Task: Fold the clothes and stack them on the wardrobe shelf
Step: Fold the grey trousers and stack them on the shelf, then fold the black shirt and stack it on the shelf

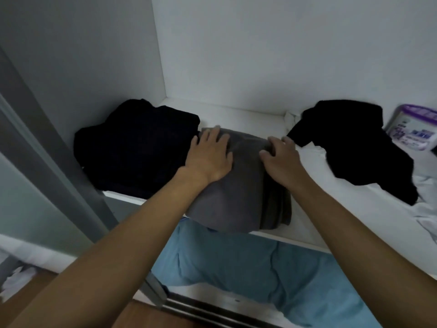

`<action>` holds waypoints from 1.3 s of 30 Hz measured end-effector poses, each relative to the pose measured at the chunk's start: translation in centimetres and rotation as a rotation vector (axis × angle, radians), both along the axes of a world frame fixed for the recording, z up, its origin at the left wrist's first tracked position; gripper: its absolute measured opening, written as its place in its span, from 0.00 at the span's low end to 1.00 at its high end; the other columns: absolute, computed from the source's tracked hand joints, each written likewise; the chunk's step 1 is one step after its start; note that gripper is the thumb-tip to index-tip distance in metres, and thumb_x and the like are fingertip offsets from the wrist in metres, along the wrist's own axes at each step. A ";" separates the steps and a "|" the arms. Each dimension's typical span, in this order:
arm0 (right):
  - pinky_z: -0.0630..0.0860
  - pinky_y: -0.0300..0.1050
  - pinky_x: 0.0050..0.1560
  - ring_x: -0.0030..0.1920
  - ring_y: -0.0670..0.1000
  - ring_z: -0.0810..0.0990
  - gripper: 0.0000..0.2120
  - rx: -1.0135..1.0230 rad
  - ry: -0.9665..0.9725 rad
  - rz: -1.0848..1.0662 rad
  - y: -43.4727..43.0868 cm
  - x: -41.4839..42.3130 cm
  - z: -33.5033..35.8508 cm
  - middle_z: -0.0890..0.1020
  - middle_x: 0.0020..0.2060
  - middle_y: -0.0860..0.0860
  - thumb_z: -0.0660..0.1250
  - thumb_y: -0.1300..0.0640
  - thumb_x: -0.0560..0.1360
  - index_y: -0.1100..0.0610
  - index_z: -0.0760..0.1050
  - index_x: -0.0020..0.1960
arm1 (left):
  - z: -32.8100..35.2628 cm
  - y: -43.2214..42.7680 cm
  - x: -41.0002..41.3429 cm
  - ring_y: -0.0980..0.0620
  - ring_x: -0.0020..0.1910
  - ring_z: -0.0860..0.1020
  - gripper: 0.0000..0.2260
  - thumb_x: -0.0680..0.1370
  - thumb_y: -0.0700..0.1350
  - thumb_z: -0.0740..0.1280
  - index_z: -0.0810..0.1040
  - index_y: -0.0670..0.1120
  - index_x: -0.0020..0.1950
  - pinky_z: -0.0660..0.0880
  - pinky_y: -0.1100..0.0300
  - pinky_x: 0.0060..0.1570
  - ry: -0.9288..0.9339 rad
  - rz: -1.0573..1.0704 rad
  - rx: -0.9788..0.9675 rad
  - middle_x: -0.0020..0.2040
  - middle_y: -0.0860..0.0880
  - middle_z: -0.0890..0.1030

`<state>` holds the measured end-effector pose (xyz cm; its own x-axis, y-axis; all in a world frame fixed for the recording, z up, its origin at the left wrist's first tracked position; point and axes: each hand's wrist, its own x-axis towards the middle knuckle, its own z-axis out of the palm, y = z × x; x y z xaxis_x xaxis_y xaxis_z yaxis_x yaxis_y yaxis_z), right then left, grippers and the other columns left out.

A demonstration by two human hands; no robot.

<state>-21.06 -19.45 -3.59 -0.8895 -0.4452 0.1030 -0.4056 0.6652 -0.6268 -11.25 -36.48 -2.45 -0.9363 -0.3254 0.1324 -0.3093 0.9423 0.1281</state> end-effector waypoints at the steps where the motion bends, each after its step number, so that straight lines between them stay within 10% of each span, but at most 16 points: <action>1: 0.60 0.57 0.75 0.76 0.60 0.60 0.25 -0.020 0.002 0.012 -0.9 0.7 0.0 0.60 0.77 0.56 0.59 0.48 0.81 0.51 0.64 0.76 | -0.9 0.2 -0.1 0.44 0.80 0.51 0.25 0.84 0.55 0.53 0.58 0.49 0.80 0.49 0.43 0.78 -0.014 -0.031 0.031 0.82 0.46 0.51; 11: 0.46 0.61 0.78 0.80 0.58 0.45 0.26 0.314 0.119 0.099 -4.1 0.9 -2.2 0.54 0.81 0.54 0.50 0.47 0.84 0.50 0.54 0.80 | -3.2 -1.6 -2.3 0.46 0.81 0.51 0.25 0.84 0.52 0.50 0.55 0.46 0.81 0.50 0.44 0.78 -0.023 0.004 0.071 0.82 0.46 0.54; 21: 0.59 0.17 0.56 0.62 0.44 0.74 0.14 -0.174 -0.003 0.063 7.3 3.0 -1.3 0.78 0.60 0.47 0.61 0.65 0.81 0.57 0.80 0.62 | -1.5 6.2 -4.6 0.44 0.77 0.61 0.20 0.82 0.47 0.57 0.68 0.41 0.73 0.49 0.42 0.77 0.281 -0.226 0.232 0.76 0.42 0.66; 32: 0.70 0.37 0.59 0.59 0.49 0.78 0.13 -0.212 -0.041 -0.391 24.8 -4.1 -0.5 0.80 0.60 0.52 0.64 0.64 0.78 0.57 0.79 0.60 | -2.5 17.5 -13.1 0.44 0.68 0.73 0.20 0.81 0.50 0.62 0.70 0.47 0.72 0.67 0.49 0.69 -0.021 -0.267 0.480 0.70 0.46 0.74; 37: 0.74 0.44 0.57 0.55 0.54 0.80 0.17 -0.218 -0.147 -0.396 28.7 -8.2 -1.8 0.80 0.54 0.52 0.67 0.62 0.76 0.58 0.76 0.64 | -2.8 22.7 -18.1 0.47 0.30 0.77 0.17 0.79 0.58 0.66 0.76 0.43 0.49 0.75 0.56 0.36 -0.071 -0.063 0.774 0.35 0.47 0.78; 39: 0.76 0.44 0.54 0.54 0.54 0.80 0.18 -0.245 -0.224 -0.359 29.7 -9.7 -2.4 0.80 0.52 0.52 0.67 0.62 0.76 0.58 0.74 0.66 | -3.0 23.7 -19.3 0.48 0.30 0.76 0.18 0.79 0.60 0.65 0.75 0.44 0.48 0.73 0.58 0.36 -0.059 0.033 0.795 0.34 0.47 0.77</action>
